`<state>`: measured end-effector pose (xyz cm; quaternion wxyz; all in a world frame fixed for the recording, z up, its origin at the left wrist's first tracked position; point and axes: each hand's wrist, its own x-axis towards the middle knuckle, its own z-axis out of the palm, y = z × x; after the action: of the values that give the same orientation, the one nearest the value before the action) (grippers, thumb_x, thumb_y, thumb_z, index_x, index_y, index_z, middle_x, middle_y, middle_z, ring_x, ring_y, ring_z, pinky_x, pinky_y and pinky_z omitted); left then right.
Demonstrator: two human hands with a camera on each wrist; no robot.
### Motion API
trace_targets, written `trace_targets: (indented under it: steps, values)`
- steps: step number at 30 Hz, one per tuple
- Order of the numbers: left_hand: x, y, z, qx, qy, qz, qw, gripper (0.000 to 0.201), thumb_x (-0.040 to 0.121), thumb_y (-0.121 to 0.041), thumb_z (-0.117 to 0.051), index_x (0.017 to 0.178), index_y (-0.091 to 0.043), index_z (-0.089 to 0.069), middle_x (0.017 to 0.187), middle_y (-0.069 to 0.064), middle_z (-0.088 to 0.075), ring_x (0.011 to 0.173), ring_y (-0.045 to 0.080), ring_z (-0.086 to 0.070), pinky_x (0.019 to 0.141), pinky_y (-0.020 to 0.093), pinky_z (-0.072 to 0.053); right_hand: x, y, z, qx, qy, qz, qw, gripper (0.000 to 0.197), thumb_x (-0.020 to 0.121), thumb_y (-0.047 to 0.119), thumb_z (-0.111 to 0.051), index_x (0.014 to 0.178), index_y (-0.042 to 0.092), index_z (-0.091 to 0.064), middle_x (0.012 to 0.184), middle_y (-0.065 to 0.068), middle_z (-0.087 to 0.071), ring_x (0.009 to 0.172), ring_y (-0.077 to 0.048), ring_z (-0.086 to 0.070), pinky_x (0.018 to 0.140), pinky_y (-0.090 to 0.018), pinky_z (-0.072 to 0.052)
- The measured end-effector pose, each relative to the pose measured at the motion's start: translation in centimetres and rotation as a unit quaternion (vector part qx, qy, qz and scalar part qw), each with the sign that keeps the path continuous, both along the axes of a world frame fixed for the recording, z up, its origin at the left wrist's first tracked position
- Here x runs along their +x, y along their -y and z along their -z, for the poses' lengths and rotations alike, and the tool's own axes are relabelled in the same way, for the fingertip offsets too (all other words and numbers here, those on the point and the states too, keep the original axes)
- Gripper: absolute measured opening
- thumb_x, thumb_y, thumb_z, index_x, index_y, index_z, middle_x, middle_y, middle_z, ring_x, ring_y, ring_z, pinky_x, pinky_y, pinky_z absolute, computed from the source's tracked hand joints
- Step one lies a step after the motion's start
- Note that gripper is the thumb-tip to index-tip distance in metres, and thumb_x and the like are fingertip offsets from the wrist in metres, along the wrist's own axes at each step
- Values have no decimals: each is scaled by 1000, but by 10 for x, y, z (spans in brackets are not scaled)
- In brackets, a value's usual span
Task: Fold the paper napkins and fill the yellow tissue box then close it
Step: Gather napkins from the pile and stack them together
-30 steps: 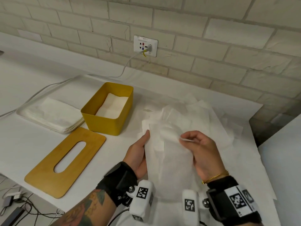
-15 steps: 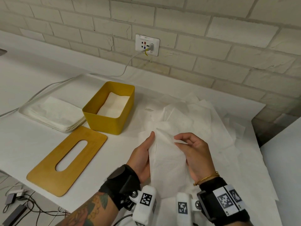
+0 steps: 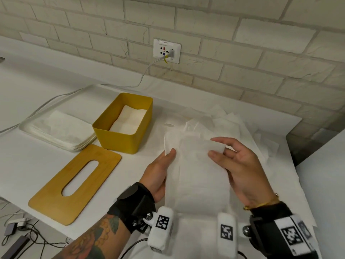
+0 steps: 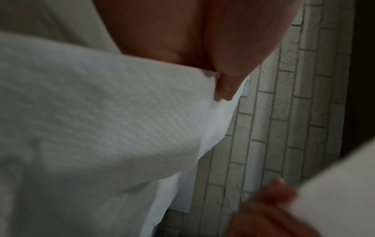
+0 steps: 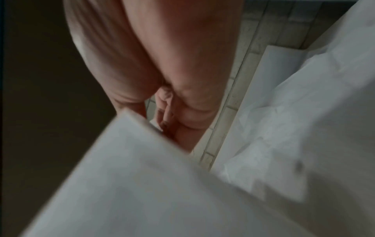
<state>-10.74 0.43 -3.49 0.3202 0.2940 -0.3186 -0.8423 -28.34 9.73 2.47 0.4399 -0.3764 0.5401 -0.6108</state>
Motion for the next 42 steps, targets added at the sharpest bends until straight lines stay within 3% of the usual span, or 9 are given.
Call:
trace_targets:
  steps: [3, 7, 9, 14, 21, 26, 33, 38, 42]
  values:
    - [-5, -8, -1, 0, -2, 28, 1000, 52, 94, -38, -58, 138, -10, -59, 132, 17, -67, 123, 33, -64, 103, 46, -48, 4, 25, 12, 32, -123, 42, 991, 32, 85, 7, -78, 111, 22, -69, 90, -8, -78, 92, -25, -75, 88, -39, -58]
    - [-4, -8, 0, 10, 17, 18, 1000, 56, 100, -54, -46, 133, -12, -63, 127, 16, -70, 119, 33, -67, 105, 47, -48, 2, 44, 20, 56, -217, 61, 973, 31, 89, 14, -75, 115, 23, -63, 60, 17, -67, 60, 3, -63, 60, -10, -45]
    - [-2, -6, -3, 11, 15, 13, 1000, 59, 100, -59, -39, 132, -15, -63, 124, 14, -71, 116, 31, -68, 104, 47, -49, 3, 48, 21, 57, -230, 69, 969, 31, 89, 13, -74, 115, 23, -61, 55, 18, -62, 54, 4, -58, 54, -7, -41]
    - [-3, -4, -11, -39, 29, 16, 999, 37, 105, -27, -48, 137, -10, -58, 125, 16, -71, 116, 33, -68, 99, 46, -54, 15, 51, 21, 67, -219, 122, 966, 44, 86, 27, -79, 123, 28, -57, 106, 11, -66, 92, -1, -64, 65, -6, -47]
    - [-1, 2, -19, -126, 49, -37, 990, 29, 106, -20, -48, 128, -11, -64, 119, 15, -73, 111, 34, -70, 95, 47, -57, 31, 33, 50, 119, -36, 44, 991, 98, 57, 29, -96, 137, 38, -41, 116, 0, -72, 101, -15, -73, 90, -44, -60]
    - [8, 13, -28, -156, 81, -97, 980, 24, 104, -22, -53, 122, -17, -67, 115, 7, -76, 109, 29, -71, 95, 46, -56, 39, 9, 68, 172, -60, -50, 982, 59, 80, 8, -83, 129, 26, -54, 110, -1, -77, 102, -20, -74, 92, -48, -59]
    - [26, 7, -31, -185, 87, -61, 977, 30, 103, -23, -52, 129, -14, -64, 120, 10, -74, 110, 30, -70, 94, 45, -58, 38, 20, 38, 93, -76, -74, 990, 46, 88, 14, -76, 129, 23, -58, 114, 1, -76, 108, -16, -71, 95, -39, -56]
    - [55, -1, -8, -321, 251, -156, 900, 38, 102, -16, -58, 137, -27, -45, 126, -7, -64, 108, 0, -64, 94, 29, -55, 86, 55, 49, 63, -92, -23, 993, 32, 95, 8, -59, 117, 31, -65, 111, 7, -75, 105, -15, -71, 97, -48, -55]
    - [77, -13, -8, -358, 290, -197, 865, 51, 94, 11, -48, 129, -24, -38, 108, -10, -56, 86, -3, -60, 67, 11, -48, 128, 67, 46, 48, -102, -65, 991, 42, 90, -1, -53, 117, 31, -59, 111, 7, -73, 103, -12, -69, 97, -48, -56]
